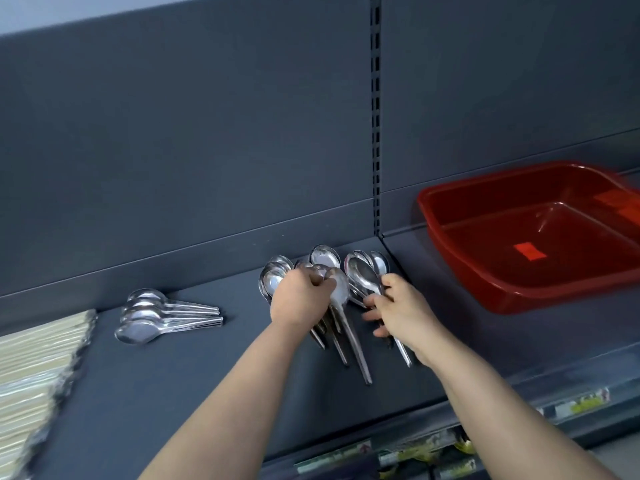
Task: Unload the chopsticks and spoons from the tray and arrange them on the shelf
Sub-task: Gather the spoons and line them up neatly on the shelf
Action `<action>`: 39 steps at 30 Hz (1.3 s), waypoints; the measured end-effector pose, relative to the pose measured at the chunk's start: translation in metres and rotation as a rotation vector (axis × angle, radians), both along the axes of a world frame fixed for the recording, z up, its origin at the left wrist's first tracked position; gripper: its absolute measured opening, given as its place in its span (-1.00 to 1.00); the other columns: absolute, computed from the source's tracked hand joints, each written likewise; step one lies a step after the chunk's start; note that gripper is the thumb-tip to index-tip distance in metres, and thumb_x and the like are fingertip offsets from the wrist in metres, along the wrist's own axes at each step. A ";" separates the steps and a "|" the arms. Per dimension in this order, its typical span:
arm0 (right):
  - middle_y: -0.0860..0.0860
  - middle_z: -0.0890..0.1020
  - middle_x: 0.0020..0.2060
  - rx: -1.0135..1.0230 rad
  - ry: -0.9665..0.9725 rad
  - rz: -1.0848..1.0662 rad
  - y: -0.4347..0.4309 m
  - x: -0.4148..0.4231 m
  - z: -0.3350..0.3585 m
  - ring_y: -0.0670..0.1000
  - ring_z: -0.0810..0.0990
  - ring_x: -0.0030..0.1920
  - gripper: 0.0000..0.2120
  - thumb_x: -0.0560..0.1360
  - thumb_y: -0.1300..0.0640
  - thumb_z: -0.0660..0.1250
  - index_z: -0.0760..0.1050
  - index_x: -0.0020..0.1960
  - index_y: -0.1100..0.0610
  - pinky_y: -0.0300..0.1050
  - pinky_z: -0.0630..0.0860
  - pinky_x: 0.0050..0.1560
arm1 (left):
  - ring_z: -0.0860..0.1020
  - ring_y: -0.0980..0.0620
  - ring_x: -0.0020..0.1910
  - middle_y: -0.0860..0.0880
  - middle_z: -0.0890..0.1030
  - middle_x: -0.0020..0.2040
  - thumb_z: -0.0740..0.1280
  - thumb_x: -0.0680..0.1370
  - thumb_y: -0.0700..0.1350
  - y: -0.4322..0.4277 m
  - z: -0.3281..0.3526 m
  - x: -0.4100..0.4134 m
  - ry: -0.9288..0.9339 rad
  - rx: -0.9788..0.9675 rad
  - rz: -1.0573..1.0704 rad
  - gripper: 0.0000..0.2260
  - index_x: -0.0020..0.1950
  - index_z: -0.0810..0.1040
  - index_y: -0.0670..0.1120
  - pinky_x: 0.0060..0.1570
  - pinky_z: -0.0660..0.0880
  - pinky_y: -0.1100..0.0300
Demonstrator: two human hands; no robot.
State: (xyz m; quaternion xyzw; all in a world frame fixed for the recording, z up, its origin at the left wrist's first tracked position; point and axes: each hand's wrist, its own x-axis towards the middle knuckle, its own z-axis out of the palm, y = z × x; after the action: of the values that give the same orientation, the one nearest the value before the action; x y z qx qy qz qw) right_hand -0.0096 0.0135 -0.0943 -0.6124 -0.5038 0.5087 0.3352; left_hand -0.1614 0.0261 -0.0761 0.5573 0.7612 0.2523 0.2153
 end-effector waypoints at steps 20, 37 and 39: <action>-0.02 0.60 -0.03 -0.016 -0.007 0.040 0.007 -0.015 0.007 -0.10 0.53 -0.42 -0.69 0.65 0.23 0.02 0.32 0.36 0.11 -0.27 0.34 -0.51 | 0.54 -0.10 -0.15 0.00 0.58 -0.17 0.33 0.44 0.11 0.014 -0.013 -0.028 0.223 0.075 0.092 -0.79 -0.17 0.42 -0.01 -0.25 0.36 0.16; 0.02 0.53 -0.21 -0.012 0.106 0.299 -0.009 -0.088 0.027 -0.11 0.48 -0.42 -0.84 0.60 0.08 0.21 0.47 0.06 0.15 -0.23 0.33 -0.48 | 0.61 0.01 -0.34 -0.06 0.59 -0.21 0.48 0.45 -0.12 -0.016 0.006 -0.074 -0.512 0.215 0.170 -0.75 -0.05 0.44 -0.13 -0.41 0.60 0.15; 0.01 0.56 -0.19 0.017 0.042 0.413 -0.011 -0.108 0.028 -0.12 0.46 -0.42 -0.90 0.59 0.20 0.17 0.46 0.01 0.09 -0.25 0.33 -0.50 | 0.63 -0.03 -0.31 -0.06 0.63 -0.21 0.49 0.43 -0.05 -0.025 0.006 -0.096 -0.454 0.209 0.179 -0.73 -0.01 0.47 -0.09 -0.35 0.59 0.11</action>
State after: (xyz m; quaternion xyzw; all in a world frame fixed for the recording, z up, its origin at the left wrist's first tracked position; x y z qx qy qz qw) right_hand -0.1179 0.0022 -0.0661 -0.4824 -0.6158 0.5752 0.2392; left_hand -0.2574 0.0013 -0.0701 0.4360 0.7097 0.4660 0.2986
